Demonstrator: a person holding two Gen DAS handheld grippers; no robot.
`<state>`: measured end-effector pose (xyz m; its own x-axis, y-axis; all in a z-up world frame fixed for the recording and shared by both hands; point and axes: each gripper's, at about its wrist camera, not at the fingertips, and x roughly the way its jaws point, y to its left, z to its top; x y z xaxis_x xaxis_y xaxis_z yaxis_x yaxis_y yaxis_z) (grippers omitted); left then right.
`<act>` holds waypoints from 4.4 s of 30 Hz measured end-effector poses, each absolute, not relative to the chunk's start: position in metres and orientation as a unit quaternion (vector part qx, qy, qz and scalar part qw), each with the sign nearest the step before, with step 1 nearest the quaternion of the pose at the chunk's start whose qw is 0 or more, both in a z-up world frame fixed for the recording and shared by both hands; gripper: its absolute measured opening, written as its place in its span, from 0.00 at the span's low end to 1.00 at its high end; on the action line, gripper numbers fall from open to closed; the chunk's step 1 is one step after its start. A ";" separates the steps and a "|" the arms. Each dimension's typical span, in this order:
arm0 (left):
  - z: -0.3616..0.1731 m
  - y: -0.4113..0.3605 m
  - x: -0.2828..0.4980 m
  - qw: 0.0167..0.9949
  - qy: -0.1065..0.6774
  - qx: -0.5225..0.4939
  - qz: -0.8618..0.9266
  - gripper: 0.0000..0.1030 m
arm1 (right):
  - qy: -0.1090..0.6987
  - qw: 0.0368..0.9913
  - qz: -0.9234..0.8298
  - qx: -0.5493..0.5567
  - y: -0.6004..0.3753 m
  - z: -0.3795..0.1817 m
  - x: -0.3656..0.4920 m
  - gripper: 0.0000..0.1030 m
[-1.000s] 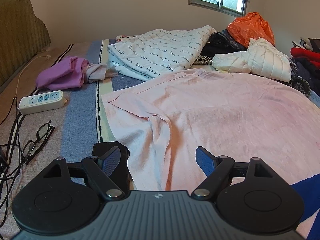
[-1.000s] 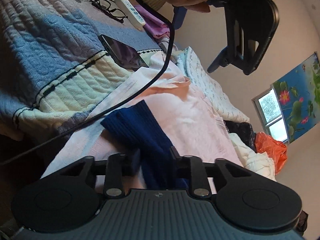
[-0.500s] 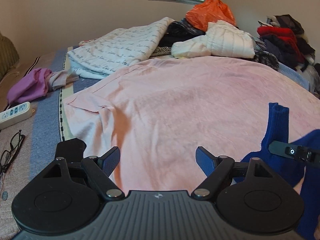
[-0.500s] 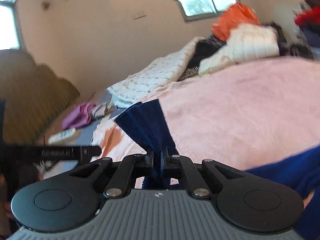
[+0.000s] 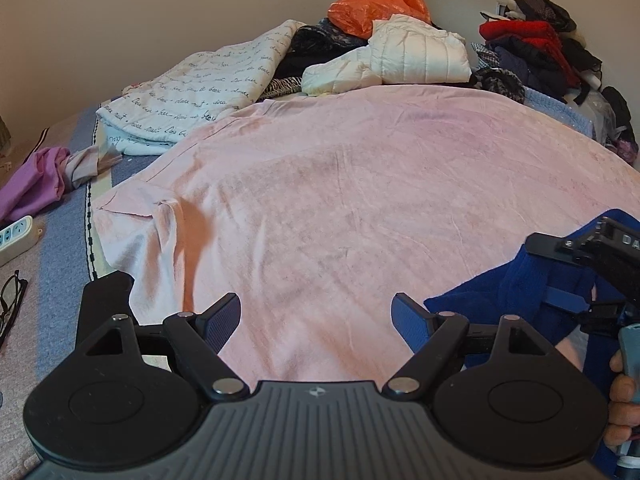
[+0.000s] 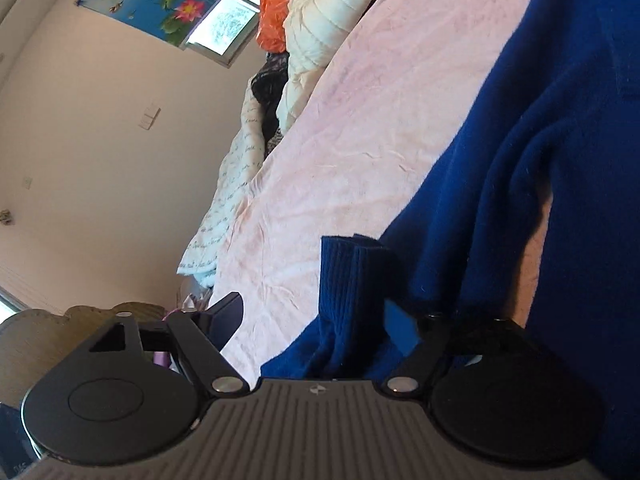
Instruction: Fold small clothes
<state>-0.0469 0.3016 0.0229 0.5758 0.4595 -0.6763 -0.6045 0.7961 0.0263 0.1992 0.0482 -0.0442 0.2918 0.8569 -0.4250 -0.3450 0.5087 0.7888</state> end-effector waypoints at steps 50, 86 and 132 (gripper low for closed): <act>-0.012 0.116 0.132 0.914 0.356 0.040 0.192 0.80 | 0.241 0.905 0.245 0.250 -0.220 0.070 0.262 0.13; -0.005 0.098 0.200 0.918 0.357 0.087 0.148 0.80 | 0.256 0.879 0.040 0.401 -0.407 -0.074 0.202 0.36; -0.028 0.167 0.069 0.906 0.415 0.023 -0.082 0.81 | 0.385 0.873 0.198 0.225 -0.392 -0.052 0.046 0.74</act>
<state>0.0694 0.1668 -0.0276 0.6429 -0.1294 -0.7550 0.1674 0.9855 -0.0264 0.0457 -0.3920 -0.0519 0.6244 0.5193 -0.5835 -0.1729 0.8204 0.5450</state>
